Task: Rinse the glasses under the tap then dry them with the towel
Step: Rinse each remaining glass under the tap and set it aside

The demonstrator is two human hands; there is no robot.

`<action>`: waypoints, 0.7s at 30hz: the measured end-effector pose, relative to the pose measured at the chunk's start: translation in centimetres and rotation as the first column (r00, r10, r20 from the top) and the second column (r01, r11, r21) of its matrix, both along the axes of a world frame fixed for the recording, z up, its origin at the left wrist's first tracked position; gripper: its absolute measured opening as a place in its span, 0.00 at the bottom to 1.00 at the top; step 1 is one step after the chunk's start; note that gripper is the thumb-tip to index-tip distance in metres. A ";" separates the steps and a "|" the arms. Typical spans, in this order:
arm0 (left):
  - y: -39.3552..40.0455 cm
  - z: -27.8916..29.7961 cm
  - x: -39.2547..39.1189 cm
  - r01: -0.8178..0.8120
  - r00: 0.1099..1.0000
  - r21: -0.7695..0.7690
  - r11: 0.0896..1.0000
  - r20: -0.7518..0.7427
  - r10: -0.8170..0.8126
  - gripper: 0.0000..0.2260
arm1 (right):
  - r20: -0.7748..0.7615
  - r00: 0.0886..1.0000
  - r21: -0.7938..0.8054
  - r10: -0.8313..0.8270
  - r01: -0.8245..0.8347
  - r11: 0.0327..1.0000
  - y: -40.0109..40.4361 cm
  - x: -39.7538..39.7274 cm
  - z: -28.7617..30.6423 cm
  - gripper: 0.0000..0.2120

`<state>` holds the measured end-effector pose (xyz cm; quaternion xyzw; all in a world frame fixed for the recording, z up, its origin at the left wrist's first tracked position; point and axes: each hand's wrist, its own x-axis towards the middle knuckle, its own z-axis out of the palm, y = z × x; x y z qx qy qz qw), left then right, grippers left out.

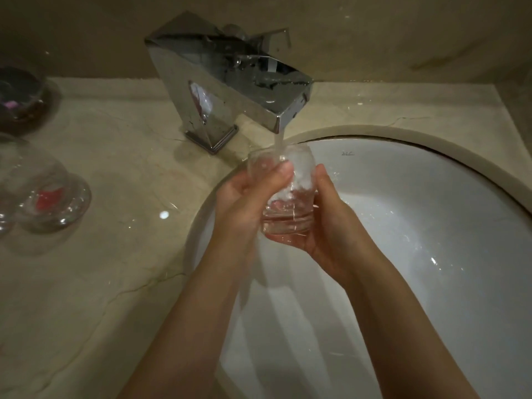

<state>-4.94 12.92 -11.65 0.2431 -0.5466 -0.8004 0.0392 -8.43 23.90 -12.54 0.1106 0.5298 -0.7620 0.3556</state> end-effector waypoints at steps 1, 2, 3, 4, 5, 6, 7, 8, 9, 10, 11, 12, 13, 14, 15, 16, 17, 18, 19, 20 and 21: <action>0.0 0.0 0.0 -0.002 1.000 0.014 1.000 -0.008 0.003 0.24 | -0.020 1.000 0.037 -0.004 0.004 0.999 0.3 0.0 -0.1 0.23; 0.1 0.1 0.0 -0.005 1.000 0.030 1.000 -0.023 0.005 0.24 | -0.034 0.999 0.071 -0.012 0.014 0.997 0.6 -0.1 -0.2 0.21; 0.2 0.1 -0.1 -0.014 0.999 0.044 0.999 -0.031 0.015 0.25 | -0.046 0.999 0.099 -0.017 0.021 0.995 0.8 0.0 -0.3 0.20; 0.4 0.2 -0.2 -0.032 0.999 0.053 0.998 -0.034 0.034 0.26 | -0.057 0.998 0.118 -0.018 0.025 0.993 1.0 0.1 -0.4 0.20; 0.6 0.2 -0.2 -0.053 0.998 0.070 0.996 -0.035 0.056 0.25 | -0.067 0.997 0.127 -0.022 0.031 0.991 1.2 0.3 -0.5 0.20; 0.7 -0.1 -0.2 -0.068 0.997 0.086 0.994 -0.041 0.072 0.22 | -0.072 0.997 0.124 -0.029 0.038 0.992 1.4 0.4 -0.6 0.20; 0.9 -0.3 -0.2 -0.076 0.996 0.105 0.992 -0.046 0.081 0.17 | -0.076 0.997 0.119 -0.030 0.039 0.992 1.5 0.7 -0.5 0.20; 1.0 -0.5 -0.2 -0.080 0.995 0.123 0.989 -0.049 0.087 0.13 | -0.085 0.996 0.123 -0.024 0.034 0.992 1.6 0.8 -0.5 0.19; 1.1 -0.6 -0.2 -0.084 0.995 0.146 0.986 -0.044 0.092 0.13 | -0.102 0.995 0.138 -0.015 0.029 0.990 1.7 0.9 -0.4 0.19; 1.1 -0.7 -0.1 -0.088 0.995 0.169 0.982 -0.037 0.095 0.14 | -0.125 0.992 0.161 -0.004 0.025 0.987 1.8 0.8 -0.2 0.19; 1.1 -0.5 -0.1 -0.092 0.995 0.189 0.978 -0.026 0.098 0.17 | -0.149 0.989 0.185 0.004 0.024 0.982 1.9 0.7 0.0 0.19; 1.1 -0.5 -0.1 -0.103 0.994 0.198 0.975 -0.012 0.107 0.21 | -0.171 0.985 0.202 0.004 0.032 0.979 1.9 0.4 0.3 0.18; 1.0 -0.4 0.0 -0.121 0.992 0.202 0.972 0.001 0.123 0.23 | -0.191 0.981 0.210 -0.007 0.048 0.977 1.9 0.1 0.6 0.17; 1.0 -0.2 0.0 -0.142 0.990 0.208 0.968 0.008 0.144 0.23 | -0.211 0.977 0.208 -0.016 0.061 0.976 1.9 -0.3 1.1 0.16; 1.0 0.0 0.0 -0.163 0.986 0.223 0.961 0.018 0.163 0.23 | -0.234 0.972 0.203 -0.017 0.065 0.977 1.8 -0.7 1.7 0.15; 1.0 0.2 0.0 -0.175 0.984 0.233 0.957 0.023 0.174 0.24 | -0.260 0.965 0.198 -0.005 0.059 0.978 1.8 -1.1 2.3 0.16; 1.0 0.4 0.0 -0.177 0.984 0.242 0.954 0.024 0.176 0.24 | -0.292 0.956 0.196 0.016 0.044 0.980 1.7 -1.3 3.0 0.17; 1.0 0.5 0.0 -0.172 0.985 0.250 0.953 0.017 0.174 0.24 | -0.326 0.945 0.198 0.036 0.031 0.980 1.6 -1.5 3.7 0.21; 1.0 0.7 0.1 -0.166 0.986 0.264 0.950 0.014 0.169 0.23 | -0.361 0.931 0.201 0.053 0.022 0.979 1.4 -1.7 4.4 0.25; 1.0 0.8 0.1 -0.170 0.985 0.274 0.946 0.017 0.172 0.23 | -0.396 0.916 0.206 0.065 0.019 0.978 1.3 -1.8 5.0 0.29; 1.0 1.1 0.1 -0.170 0.985 0.287 0.943 0.021 0.171 0.23 | -0.428 0.901 0.210 0.074 0.019 0.978 1.1 -2.0 5.6 0.32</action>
